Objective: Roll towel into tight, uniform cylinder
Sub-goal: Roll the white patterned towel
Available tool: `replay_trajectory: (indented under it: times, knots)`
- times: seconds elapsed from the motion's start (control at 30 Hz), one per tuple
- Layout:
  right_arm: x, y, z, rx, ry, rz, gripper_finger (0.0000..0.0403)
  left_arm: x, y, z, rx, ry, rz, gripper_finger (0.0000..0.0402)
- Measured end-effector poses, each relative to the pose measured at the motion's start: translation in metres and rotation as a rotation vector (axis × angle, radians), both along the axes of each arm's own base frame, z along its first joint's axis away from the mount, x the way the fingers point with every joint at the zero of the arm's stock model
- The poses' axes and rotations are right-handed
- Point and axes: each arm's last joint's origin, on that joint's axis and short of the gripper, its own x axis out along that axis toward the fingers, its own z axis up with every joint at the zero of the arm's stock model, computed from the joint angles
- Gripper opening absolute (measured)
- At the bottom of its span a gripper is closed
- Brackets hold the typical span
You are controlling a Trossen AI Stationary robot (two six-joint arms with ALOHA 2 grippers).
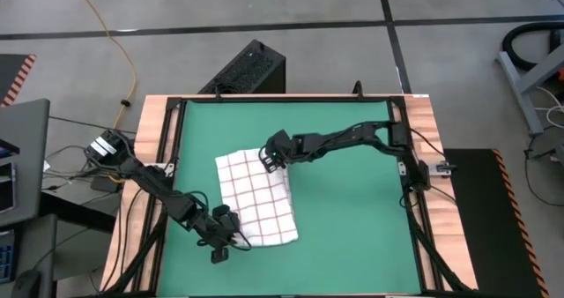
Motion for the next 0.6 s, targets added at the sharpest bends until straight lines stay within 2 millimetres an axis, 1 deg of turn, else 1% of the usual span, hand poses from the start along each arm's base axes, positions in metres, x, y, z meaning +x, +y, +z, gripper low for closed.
replay_trajectory:
  times: [0.07,0.4,0.6]
  knots:
    - [0.002,-0.001,-0.004,-0.008,-0.005,-0.016,0.0168,0.000,0.000,0.001,-0.008,-0.004,0.000,0.0019]
    - [0.004,-0.015,0.000,-0.042,-0.044,-0.018,0.0168,0.001,0.000,0.001,0.000,-0.012,-0.005,0.0019]
    - [0.006,-0.021,-0.013,-0.009,-0.035,-0.005,0.0168,0.001,0.000,0.001,0.000,-0.012,-0.004,0.0019]
